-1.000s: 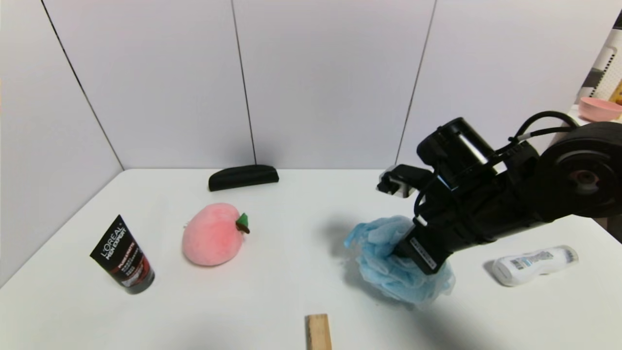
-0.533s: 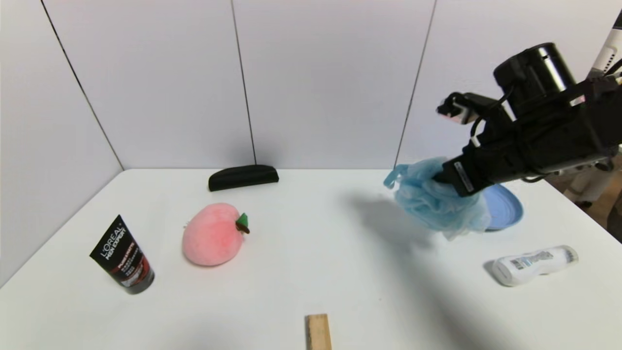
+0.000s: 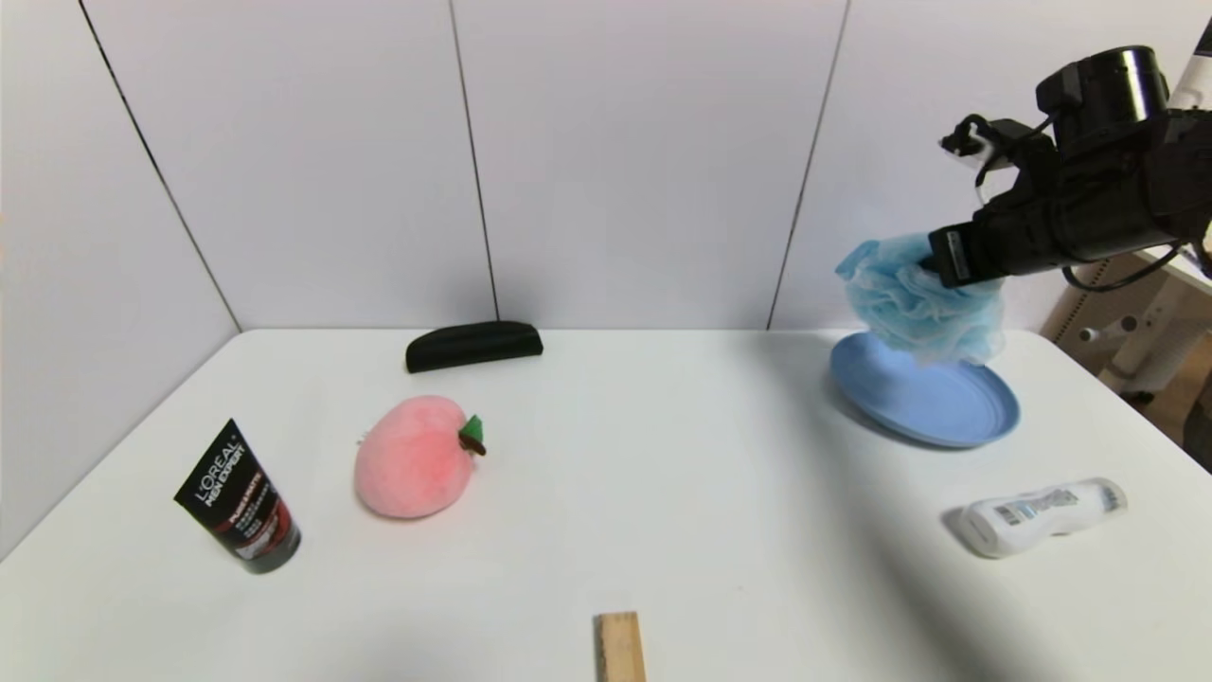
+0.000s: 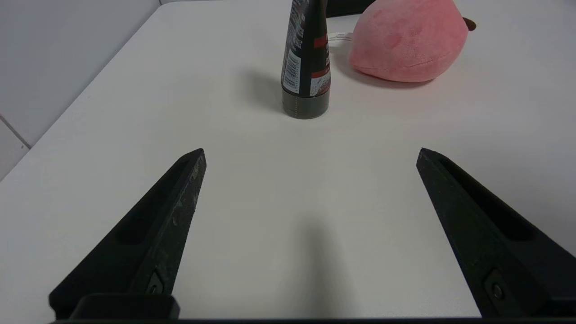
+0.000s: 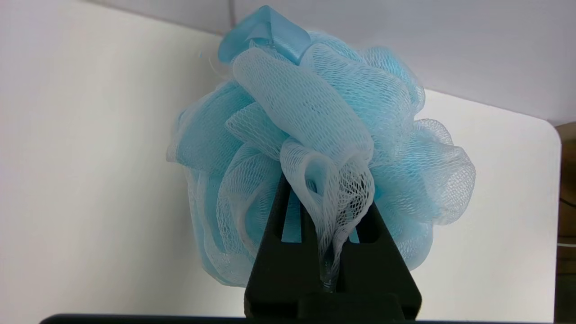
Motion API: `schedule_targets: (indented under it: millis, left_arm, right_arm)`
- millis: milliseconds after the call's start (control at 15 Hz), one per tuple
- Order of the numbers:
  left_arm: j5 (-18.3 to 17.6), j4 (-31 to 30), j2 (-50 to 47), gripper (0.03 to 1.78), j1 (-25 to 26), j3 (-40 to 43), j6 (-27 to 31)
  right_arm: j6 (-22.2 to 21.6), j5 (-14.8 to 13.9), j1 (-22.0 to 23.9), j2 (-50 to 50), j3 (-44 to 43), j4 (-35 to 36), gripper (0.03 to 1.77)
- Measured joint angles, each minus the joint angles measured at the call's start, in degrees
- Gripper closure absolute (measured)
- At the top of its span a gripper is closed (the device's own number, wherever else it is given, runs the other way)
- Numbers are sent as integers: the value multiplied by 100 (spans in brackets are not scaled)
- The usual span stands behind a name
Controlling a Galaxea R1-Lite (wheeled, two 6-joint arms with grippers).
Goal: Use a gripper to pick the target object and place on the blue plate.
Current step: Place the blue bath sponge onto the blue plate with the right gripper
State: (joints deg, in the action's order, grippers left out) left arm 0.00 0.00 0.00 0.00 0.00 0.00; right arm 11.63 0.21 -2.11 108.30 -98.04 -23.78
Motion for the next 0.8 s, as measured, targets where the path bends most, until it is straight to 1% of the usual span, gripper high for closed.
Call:
schedule_targets:
  millis: [67,267,333,400,533,667,800]
  left_arm:
    - [0,0,0,12,0,0,0]
    - [0,0,0,12,0,0,0]
    - [0,0,0,12,0,0,0]
    - [0,0,0,12,0,0,0]
    - [0,0,0,12,0,0,0]
    - [-2,0,0,12,0,0,0]
    - [0,0,0,12,0,0,0]
  right_arm:
    - [-17,0,112,154,-20,107,166]
    - [-26,23,360,525,-4,124,166]
    - [-23,43,395,595,40,129,155]
    - [-28,48,411,645,110,127,136]
    - [-61,54,386,700,195,133,107]
    - [-72,56,349,713,221,105,85]
    - [-67,56,329,644,265,57,68]
